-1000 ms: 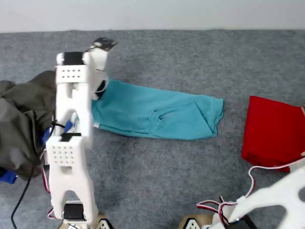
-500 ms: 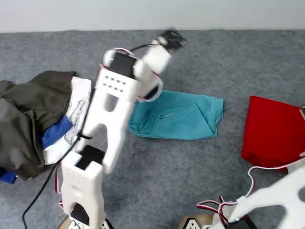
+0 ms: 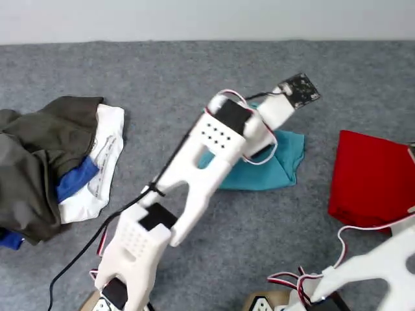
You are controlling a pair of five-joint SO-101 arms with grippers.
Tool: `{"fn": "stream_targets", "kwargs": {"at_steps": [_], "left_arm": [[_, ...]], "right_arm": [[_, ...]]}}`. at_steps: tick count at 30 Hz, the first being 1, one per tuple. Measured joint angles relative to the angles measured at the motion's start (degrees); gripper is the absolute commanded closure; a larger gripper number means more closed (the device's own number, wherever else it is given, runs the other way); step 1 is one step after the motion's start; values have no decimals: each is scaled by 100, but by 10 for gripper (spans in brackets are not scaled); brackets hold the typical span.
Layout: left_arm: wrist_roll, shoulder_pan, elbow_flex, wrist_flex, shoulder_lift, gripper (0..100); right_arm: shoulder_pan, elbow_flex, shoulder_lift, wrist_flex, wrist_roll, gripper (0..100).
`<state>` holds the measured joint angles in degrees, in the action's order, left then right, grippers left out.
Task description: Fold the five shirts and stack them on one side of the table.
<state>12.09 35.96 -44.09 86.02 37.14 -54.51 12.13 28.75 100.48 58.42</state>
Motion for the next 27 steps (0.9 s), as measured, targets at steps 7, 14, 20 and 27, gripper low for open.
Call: {"fn": "stream_targets", "kwargs": {"at_steps": [7, 14, 20, 27], "left_arm": [[-237, 158, 0, -791, 607, 900], [-721, 237, -97, -686, 677, 714], [-738, -202, -1125, 290, 677, 805], [-149, -1134, -1582, 695, 844, 983]], "right_arm": [[0, 0, 0, 0, 0, 987], [0, 0, 0, 0, 0, 987], [0, 0, 0, 0, 0, 987], [0, 0, 0, 0, 0, 987]]}}
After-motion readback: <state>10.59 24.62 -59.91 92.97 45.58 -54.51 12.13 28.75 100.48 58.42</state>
